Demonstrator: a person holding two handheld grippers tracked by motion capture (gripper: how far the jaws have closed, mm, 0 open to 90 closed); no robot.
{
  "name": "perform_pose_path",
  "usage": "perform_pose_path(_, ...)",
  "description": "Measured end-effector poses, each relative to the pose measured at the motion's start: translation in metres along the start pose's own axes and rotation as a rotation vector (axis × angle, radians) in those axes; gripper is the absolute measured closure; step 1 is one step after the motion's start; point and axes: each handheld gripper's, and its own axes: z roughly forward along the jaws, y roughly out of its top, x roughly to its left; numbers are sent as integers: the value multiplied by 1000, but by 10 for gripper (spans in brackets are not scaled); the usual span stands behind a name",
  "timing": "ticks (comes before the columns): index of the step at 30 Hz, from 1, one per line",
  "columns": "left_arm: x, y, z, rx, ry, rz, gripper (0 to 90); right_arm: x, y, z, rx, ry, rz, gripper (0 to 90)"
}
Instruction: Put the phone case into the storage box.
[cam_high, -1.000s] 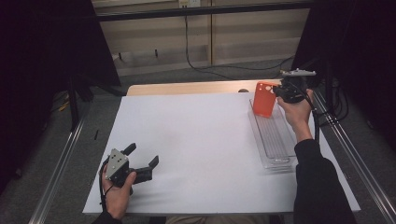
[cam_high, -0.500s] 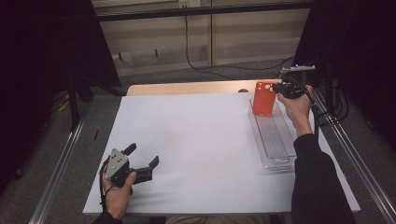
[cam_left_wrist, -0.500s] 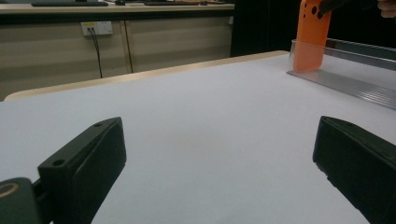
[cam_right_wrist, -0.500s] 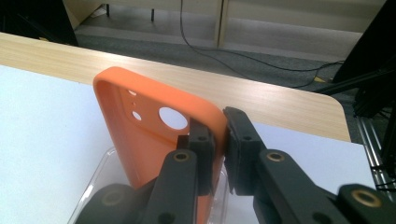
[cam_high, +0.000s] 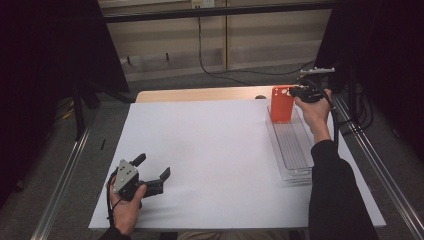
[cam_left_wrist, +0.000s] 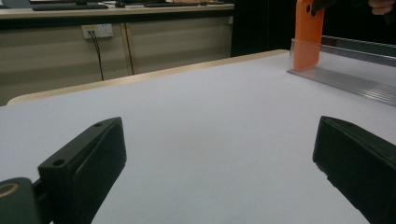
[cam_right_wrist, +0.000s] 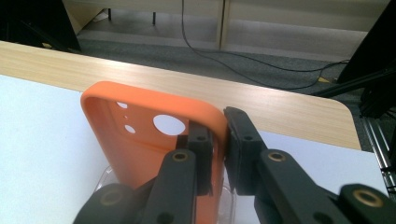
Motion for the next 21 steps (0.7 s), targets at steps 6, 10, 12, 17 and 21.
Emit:
perform_pose_path(6,-1,1,0,-2,-3,19,27,-1,1,3,-3,11,2,807)
perform_pose_path(10,-1,0,0,-1,-6,5,27,-1,1,6,-10,-2,9,805)
perform_pose_path(12,0,0,0,-1,-1,3,27,-1,0,7,-14,-18,14,802)
perform_pose_path(17,1,0,0,5,-8,4,27,-4,-1,7,-12,-15,38,800)
perform_pose_path(21,0,0,0,-2,-7,-1,27,-5,-1,7,-11,-7,40,793)
